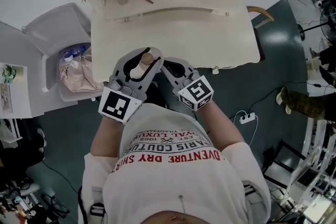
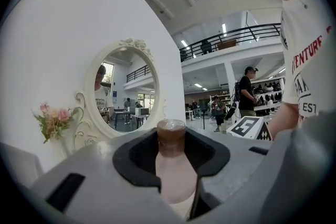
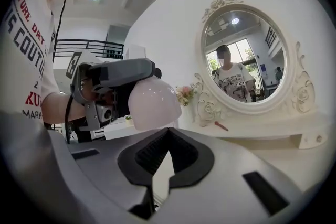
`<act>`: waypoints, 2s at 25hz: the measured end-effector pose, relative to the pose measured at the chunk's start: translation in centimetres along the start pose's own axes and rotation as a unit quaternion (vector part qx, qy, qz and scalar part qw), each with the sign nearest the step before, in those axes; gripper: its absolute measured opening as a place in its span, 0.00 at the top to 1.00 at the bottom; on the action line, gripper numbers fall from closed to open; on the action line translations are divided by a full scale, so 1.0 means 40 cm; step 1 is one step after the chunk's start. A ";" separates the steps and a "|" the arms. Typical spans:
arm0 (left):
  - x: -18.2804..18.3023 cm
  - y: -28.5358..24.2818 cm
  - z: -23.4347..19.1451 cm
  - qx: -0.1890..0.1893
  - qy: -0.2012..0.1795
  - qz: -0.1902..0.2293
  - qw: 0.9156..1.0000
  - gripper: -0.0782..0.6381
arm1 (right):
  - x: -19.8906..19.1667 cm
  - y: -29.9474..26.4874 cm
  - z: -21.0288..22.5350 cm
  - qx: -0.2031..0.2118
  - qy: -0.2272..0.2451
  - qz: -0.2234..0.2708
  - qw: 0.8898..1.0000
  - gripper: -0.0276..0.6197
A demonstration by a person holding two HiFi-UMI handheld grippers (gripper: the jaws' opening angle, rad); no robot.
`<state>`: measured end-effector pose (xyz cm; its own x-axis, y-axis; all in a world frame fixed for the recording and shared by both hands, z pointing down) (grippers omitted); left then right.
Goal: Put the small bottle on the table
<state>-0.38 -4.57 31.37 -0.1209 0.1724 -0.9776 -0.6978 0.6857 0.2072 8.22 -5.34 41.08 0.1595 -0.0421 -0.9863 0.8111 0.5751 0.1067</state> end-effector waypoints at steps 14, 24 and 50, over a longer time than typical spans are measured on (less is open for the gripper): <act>-0.161 -0.175 -0.286 0.026 0.024 -0.015 0.999 0.69 | -0.064 -0.220 0.300 -0.029 0.045 -0.028 0.998 0.96; -0.382 -0.202 -0.400 0.037 0.052 -0.051 0.997 0.69 | -0.216 -0.303 0.425 -0.044 0.037 -0.049 0.997 0.96; -0.722 -0.267 -0.398 0.134 0.064 -0.135 0.980 0.69 | -0.369 -0.293 0.612 -0.023 -0.011 -0.099 0.995 0.96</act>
<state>-0.70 -28.13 56.78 -0.0568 -0.1200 -0.9911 -0.5090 0.8575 -0.0747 10.14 -31.44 57.47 0.0119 -0.1766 -0.9842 0.8016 0.5901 -0.0962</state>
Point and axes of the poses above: the fingertips, and each gripper's own axes: y backward along the fingers, z to its right, x out of its top, the point moved 5 cm from there along y, backward along the fingers, and after that the axes turned 15 degrees about z, right-handed, at the moved point
